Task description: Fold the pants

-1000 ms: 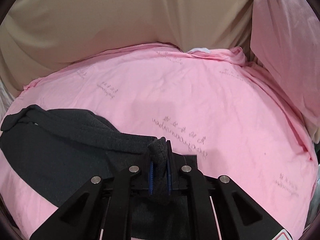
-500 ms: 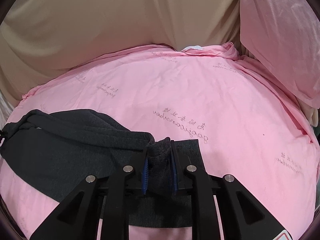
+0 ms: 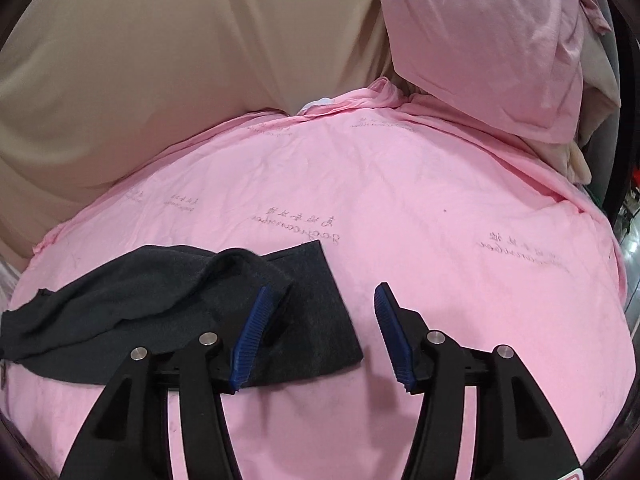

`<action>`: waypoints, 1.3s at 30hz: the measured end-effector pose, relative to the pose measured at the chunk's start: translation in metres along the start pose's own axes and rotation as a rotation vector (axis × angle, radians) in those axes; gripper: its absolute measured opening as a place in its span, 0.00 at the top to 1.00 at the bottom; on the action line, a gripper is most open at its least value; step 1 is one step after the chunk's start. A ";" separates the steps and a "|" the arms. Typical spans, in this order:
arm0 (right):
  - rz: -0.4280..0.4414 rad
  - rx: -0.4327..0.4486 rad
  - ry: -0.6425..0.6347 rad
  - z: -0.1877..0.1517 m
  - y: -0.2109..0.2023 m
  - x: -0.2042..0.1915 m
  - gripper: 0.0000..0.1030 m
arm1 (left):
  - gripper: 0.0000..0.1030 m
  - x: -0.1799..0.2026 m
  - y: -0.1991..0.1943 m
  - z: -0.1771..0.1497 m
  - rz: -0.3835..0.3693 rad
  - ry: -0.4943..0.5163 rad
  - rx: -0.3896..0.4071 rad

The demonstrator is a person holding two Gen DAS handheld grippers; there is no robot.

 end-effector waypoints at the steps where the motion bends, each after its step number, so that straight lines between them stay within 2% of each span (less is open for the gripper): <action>1: 0.026 -0.008 0.013 -0.001 -0.004 -0.003 0.47 | 0.87 0.002 0.000 -0.001 0.003 0.003 0.005; 4: 0.150 -0.050 0.102 -0.003 -0.004 -0.011 0.47 | 0.87 0.007 0.002 0.000 0.009 0.001 0.007; 6: 0.237 -0.089 0.152 0.001 0.011 -0.019 0.47 | 0.87 0.010 0.005 0.001 0.021 0.004 0.005; 12: 0.233 -0.201 0.224 0.023 0.085 -0.039 0.47 | 0.87 0.001 0.009 0.004 0.031 -0.013 -0.021; 13: 0.206 -0.214 0.226 0.028 0.099 -0.039 0.51 | 0.87 0.001 0.010 0.004 0.031 -0.014 -0.025; 15: 0.098 -0.231 0.206 0.041 0.120 -0.041 0.92 | 0.86 0.004 0.013 0.009 0.041 -0.009 -0.031; 16: 0.123 -0.209 0.218 0.049 0.118 -0.042 0.96 | 0.86 0.007 0.013 0.013 0.042 0.000 -0.032; 19: 0.238 -0.007 0.154 0.083 0.054 -0.061 0.97 | 0.86 0.019 -0.005 0.029 0.021 0.022 0.009; 21: 0.237 0.059 0.094 0.086 0.018 -0.066 0.97 | 0.85 0.024 -0.019 0.035 0.008 0.049 0.038; 23: 0.199 0.047 0.085 0.071 0.010 -0.051 0.97 | 0.85 0.024 -0.022 0.035 0.019 0.074 0.044; 27: 0.112 -0.137 0.173 0.007 0.057 -0.001 0.97 | 0.84 0.015 0.010 0.024 0.088 0.087 -0.031; 29: 0.096 -0.164 0.186 -0.012 0.065 0.004 0.97 | 0.84 0.007 0.018 0.022 0.080 0.053 -0.046; 33: 0.114 -0.136 0.202 -0.012 0.061 0.001 0.97 | 0.86 0.006 0.007 0.031 0.063 0.034 -0.018; 37: 0.165 -0.053 0.192 0.011 0.028 -0.013 0.97 | 0.86 0.019 -0.022 0.048 0.050 0.075 0.041; 39: 0.141 -0.054 0.176 0.010 0.021 -0.015 0.97 | 0.85 0.026 -0.026 0.050 0.073 0.104 0.049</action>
Point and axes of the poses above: each gripper's, at about its wrist camera, not at the fingertips, and y roughly the way its jaws point, x to its right, z to its top, the point moved 1 cm from there along y, roughly the way its jaws point, and after that the axes turned 3 degrees about z, right-handed, at the moved point
